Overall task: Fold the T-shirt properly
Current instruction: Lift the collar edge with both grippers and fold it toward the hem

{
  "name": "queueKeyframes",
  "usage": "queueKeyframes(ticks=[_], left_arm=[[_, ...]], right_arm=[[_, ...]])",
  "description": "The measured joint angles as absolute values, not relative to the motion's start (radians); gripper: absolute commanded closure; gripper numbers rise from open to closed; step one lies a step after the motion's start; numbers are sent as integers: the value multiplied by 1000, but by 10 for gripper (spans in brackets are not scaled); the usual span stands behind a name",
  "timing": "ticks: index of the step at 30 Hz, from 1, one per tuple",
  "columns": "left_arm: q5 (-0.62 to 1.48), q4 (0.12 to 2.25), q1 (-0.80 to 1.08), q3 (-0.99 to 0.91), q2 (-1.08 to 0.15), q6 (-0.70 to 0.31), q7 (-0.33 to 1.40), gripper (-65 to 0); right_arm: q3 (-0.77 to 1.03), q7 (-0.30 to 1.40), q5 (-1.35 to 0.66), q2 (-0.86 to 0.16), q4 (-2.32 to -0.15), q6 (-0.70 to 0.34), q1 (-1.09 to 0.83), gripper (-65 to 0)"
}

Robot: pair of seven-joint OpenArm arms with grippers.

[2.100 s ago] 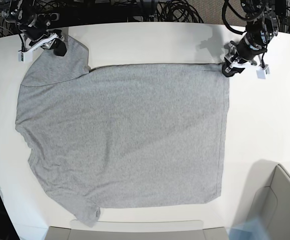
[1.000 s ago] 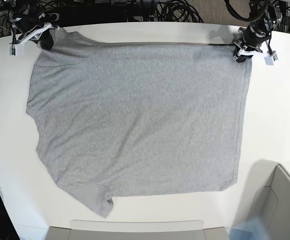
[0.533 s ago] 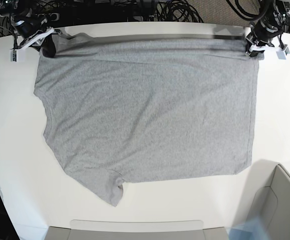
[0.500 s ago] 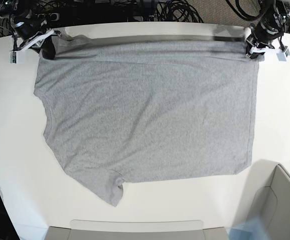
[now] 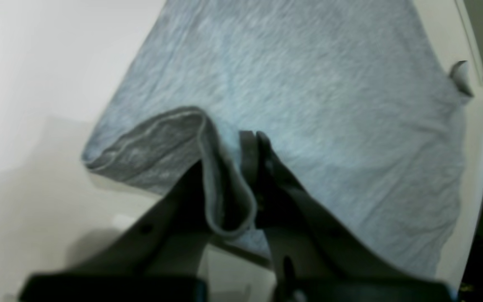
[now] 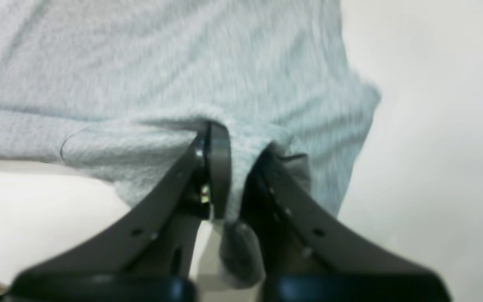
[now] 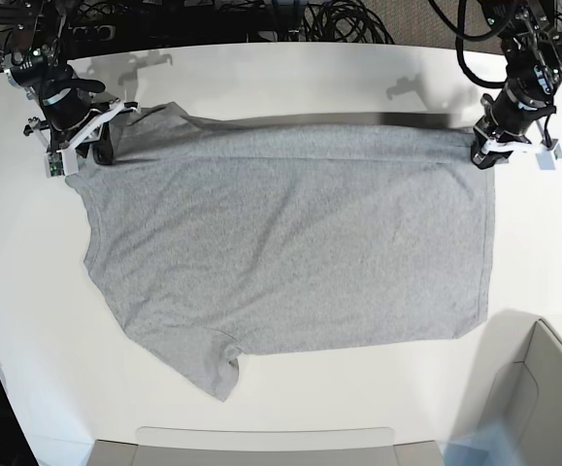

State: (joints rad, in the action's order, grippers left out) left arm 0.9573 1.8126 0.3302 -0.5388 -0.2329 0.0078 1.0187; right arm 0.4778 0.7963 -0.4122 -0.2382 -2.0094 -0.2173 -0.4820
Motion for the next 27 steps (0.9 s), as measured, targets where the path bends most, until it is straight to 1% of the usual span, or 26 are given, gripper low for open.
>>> queueKeyframes(ticks=[7,13,16,19,23,27], left_arm=[[786,1760,221,-534,-233,12,1025,0],[709,1742,134,-463,-240,10,1028,0],[670,1689,93,-431,-249,10,1024,0],[653,1626,52,-421,-246,10,1026,0],[654,1578,4,-410,-246,11,1024,0],[656,1528,-44,-410,-260,7,1024,0]], right_arm=[[400,796,-332,-241,-1939,-221,-362,0],[380,797,-318,-250,-1855,-221,-274,0],[381,796,-317,-252,-1808,-221,-223,0],[378,797,-319,-254,-1767,-221,-181,0],[316,789,-319,-299,-1706,-221,-133,0],[294,790,-320,-301,-1662,-221,-84,0]])
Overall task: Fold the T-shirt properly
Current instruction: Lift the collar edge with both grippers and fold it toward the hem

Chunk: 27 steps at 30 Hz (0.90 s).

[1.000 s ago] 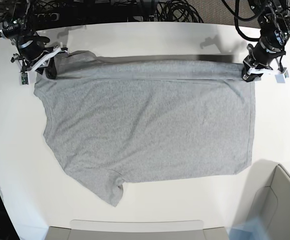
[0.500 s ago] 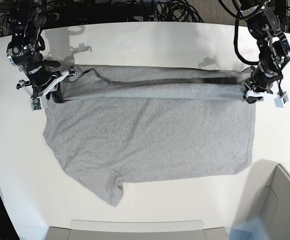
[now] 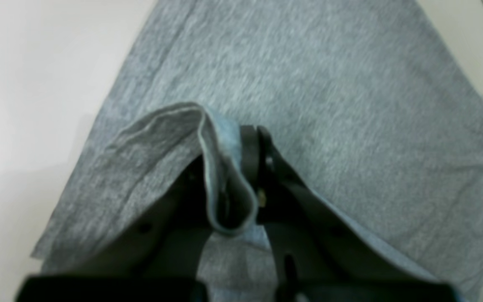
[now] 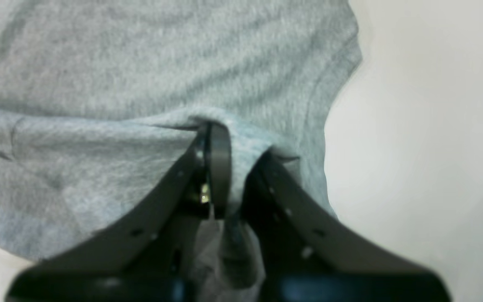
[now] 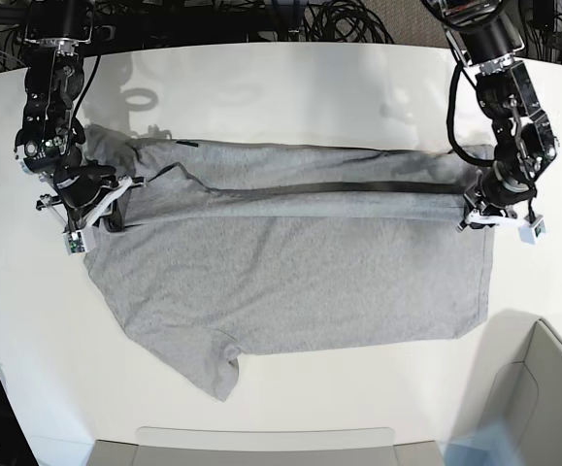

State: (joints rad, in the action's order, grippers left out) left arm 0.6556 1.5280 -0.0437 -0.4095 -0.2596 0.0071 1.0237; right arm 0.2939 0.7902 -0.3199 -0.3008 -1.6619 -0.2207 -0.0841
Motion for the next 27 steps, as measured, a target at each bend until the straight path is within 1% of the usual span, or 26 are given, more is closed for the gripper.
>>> queueKeyframes(ticks=[5,10,14,15,17,19,20,22,24,27], left_arm=[[655,1444,-116,-408,-289,6,1016,0],[655,1362,-156,-369,-306,6,1014,0],[654,1340,-161,-327,-322,8,960,0],[655,1336,-161,-321,-321,11,961,-21],[654,1333,-160,-320,-318,12,962,-97],[654,1333,-160,-320,-319,12,959,-156],[654,1334,-160,-321,-319,12,959,-169],[654,1335,-159,-321,-322,12,958,-170],[656,1336,-158,-323,-321,12,961,-170],[655,1376,-150,-323,-320,15,965,-170]], right_arm=[[289,787,-321,-305,-1614,-221,-6,0],[226,788,-318,-316,-1540,-221,62,0],[205,786,-321,-315,-1475,-221,102,0],[205,786,-318,-315,-1464,-221,109,-3],[205,763,-315,-315,-1456,-221,112,-90],[205,733,-316,-315,-1455,-221,111,-183],[205,733,-316,-316,-1456,-221,111,-219],[205,733,-317,-316,-1457,-221,110,-283],[210,734,-318,-316,-1460,-221,110,-303],[219,733,-321,-329,-1505,-221,99,-303]])
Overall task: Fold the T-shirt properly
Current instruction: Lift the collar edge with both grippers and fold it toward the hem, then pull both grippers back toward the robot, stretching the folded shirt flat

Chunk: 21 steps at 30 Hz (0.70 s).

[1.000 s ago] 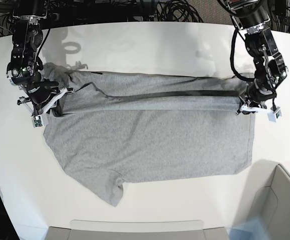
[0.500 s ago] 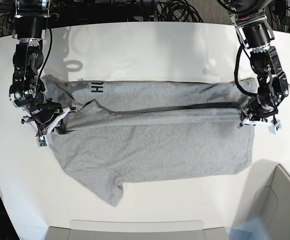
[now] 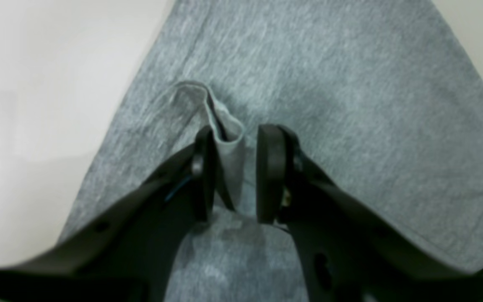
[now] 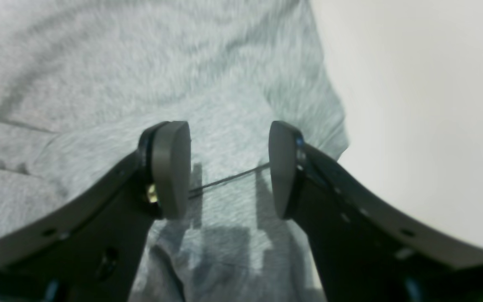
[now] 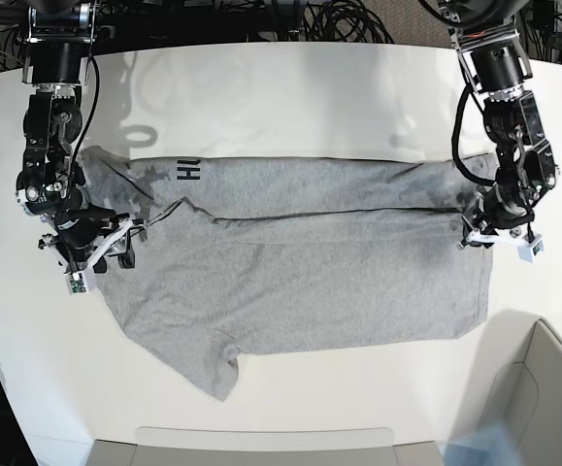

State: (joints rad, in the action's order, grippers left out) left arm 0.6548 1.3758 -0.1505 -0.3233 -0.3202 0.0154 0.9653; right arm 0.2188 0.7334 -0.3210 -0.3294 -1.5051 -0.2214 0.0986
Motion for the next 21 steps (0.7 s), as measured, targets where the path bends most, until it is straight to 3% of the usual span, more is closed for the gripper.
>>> queueKeyframes(ticks=[10,15,21], left_arm=[[657,1585,17,-328,-322,15,964,-170],[656,1623,95,-328,-320,15,962,-170],[657,1642,104,-328,-318,12,957,-170]], right_arm=[[432,791,-347,-339,-1720,-218,-138,-303],[567,801,-570,-332,-1658,-224,-297,-303],[608,799,-585,-343,-1509,-214,-298,-303]])
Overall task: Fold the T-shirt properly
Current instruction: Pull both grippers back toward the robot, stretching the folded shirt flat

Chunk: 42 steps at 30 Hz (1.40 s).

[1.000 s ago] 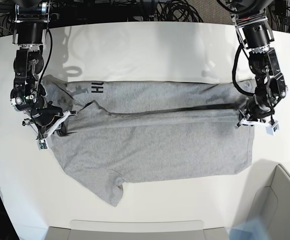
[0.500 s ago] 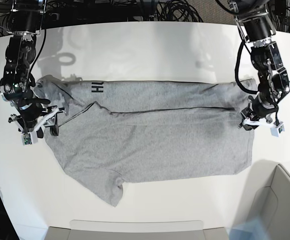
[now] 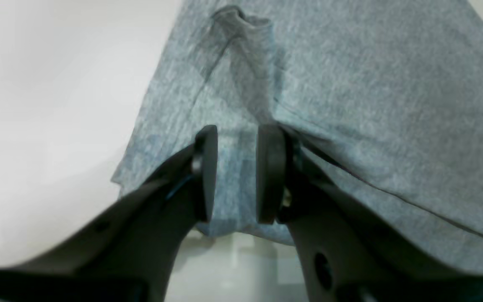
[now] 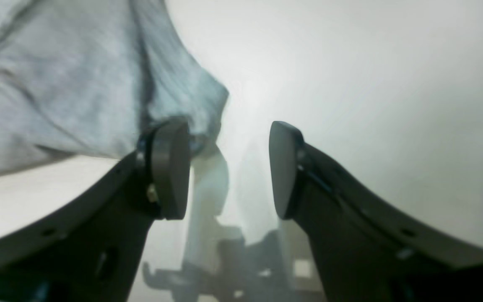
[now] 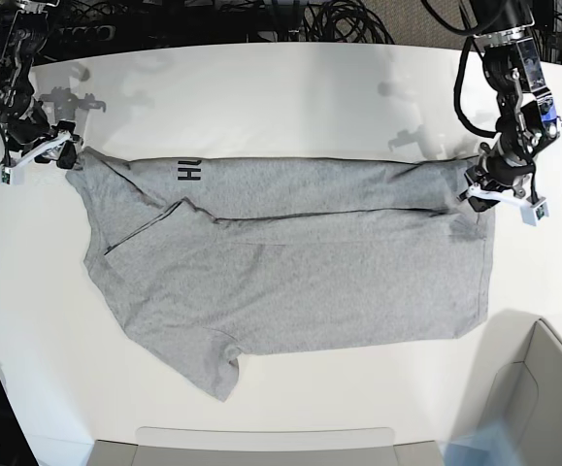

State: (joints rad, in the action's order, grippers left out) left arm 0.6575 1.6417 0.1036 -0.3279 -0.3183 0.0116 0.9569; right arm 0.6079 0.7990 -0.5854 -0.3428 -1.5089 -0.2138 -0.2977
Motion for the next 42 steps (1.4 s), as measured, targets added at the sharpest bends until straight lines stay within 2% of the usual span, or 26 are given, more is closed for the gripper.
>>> queueKeyframes(ticks=[13,18,22,30,36,38,39,42], left_arm=[[654,1630,145,-328,-322,12,958,-174],[656,1515,139,-384,-327,12,947,-174],[654,1507,142,-405,-348,14,914,-174],[657,1451,133,-305,-377,4,869,-197],[765,1395,123,-245,-403,-7,838,-197],[771,1388,110,-224,-405,-20,839,-173],[770,1382,104,-222,-406,-39,842,-140],[762,1374,99,-226,-405,-76,843,-21]], right_arm=[[559,786,-590,-371,-1435,-214,-234,-303],[559,789,-588,-371,-1435,-214,-232,-303],[559,789,-588,-371,-1435,-214,-231,-303],[559,789,-588,-368,-1435,-214,-230,-303],[559,787,-588,-366,-1434,-214,-230,-303],[559,788,-588,-366,-1434,-214,-229,-301],[549,788,-586,-366,-1434,-213,-225,-291],[474,785,-585,-390,-1434,-214,-213,-198]])
